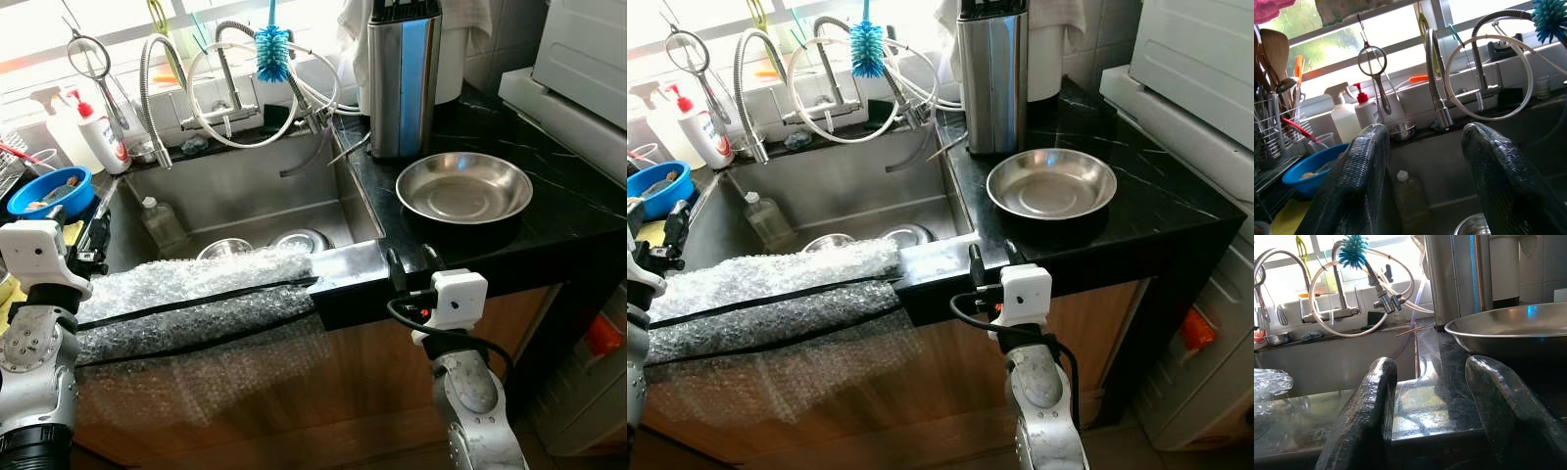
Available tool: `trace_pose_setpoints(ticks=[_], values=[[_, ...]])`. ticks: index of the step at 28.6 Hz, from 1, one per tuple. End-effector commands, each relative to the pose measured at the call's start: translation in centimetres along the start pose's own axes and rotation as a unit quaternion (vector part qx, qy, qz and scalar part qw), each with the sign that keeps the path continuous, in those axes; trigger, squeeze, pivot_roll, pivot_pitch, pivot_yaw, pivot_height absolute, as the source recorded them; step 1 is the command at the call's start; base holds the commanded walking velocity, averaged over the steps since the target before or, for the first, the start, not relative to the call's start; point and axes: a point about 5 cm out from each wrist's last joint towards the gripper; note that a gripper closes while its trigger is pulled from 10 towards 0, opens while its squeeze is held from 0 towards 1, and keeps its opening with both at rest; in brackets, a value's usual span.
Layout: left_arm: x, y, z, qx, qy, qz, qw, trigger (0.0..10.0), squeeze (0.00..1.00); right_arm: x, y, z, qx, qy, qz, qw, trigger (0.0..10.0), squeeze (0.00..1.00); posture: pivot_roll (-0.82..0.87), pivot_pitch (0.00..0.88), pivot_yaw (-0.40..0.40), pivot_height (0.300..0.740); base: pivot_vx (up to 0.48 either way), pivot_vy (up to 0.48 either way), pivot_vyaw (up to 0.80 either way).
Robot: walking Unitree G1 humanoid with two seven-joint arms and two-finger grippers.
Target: Kitchen organization
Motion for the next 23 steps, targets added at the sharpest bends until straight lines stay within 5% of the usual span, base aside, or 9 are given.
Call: trace_pose_setpoints(ticks=[1,3,4,6,8,19,23], values=[[0.4,0.5,0.1,0.010,0.001,0.005,1.000,10.0,0.00,0.6,0.6,-0.2,0.010,-0.015,-0.008,1.000,10.0,0.00,-0.13,0.000,0.197,0.740,0.000,0.000,0.00],[0.3,0.3,0.5,0.009,0.006,0.009,1.000,10.0,0.00,0.6,0.6,-0.2,0.010,-0.015,-0.008,1.000,10.0,0.00,-0.13,0.000,0.198,0.740,0.000,0.000,0.00],[-0.2,-0.6,2.1,0.006,0.022,0.016,1.000,10.0,0.00,0.6,0.6,-0.1,0.012,-0.015,-0.008,1.000,10.0,0.00,-0.13,0.000,0.196,0.740,0.000,0.000,0.00],[-2.8,-3.4,7.8,0.030,0.097,0.042,0.994,10.0,0.00,1.0,0.1,-0.2,0.020,-0.014,-0.002,1.000,10.0,0.00,-0.14,0.000,0.143,0.740,0.000,0.000,0.00],[-3.3,-4.5,9.8,0.044,0.123,0.054,0.990,10.0,0.00,1.2,-0.2,-0.1,0.022,-0.013,0.003,1.000,10.0,0.00,-0.13,0.000,0.136,0.740,0.000,0.000,0.00],[-1.3,-4.3,8.5,0.064,0.099,0.062,0.991,10.0,0.00,1.5,-0.2,-0.4,0.024,-0.014,0.002,1.000,10.0,0.00,-0.12,0.000,0.127,0.740,0.000,0.000,0.00],[1.0,-3.9,6.3,0.080,0.051,0.089,0.991,10.0,0.00,1.7,-0.4,-0.5,0.022,-0.015,0.004,1.000,10.0,0.00,-0.12,0.000,0.120,0.740,0.000,0.000,0.00]])
Point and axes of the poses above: a point about 5 cm out from each wrist's last joint towards the gripper, its own z axis pointing back from the gripper into the wrist, its own x axis along the axis of the wrist's last joint, y = z × x, and after that the axes turned 14 degrees about -z, right-handed
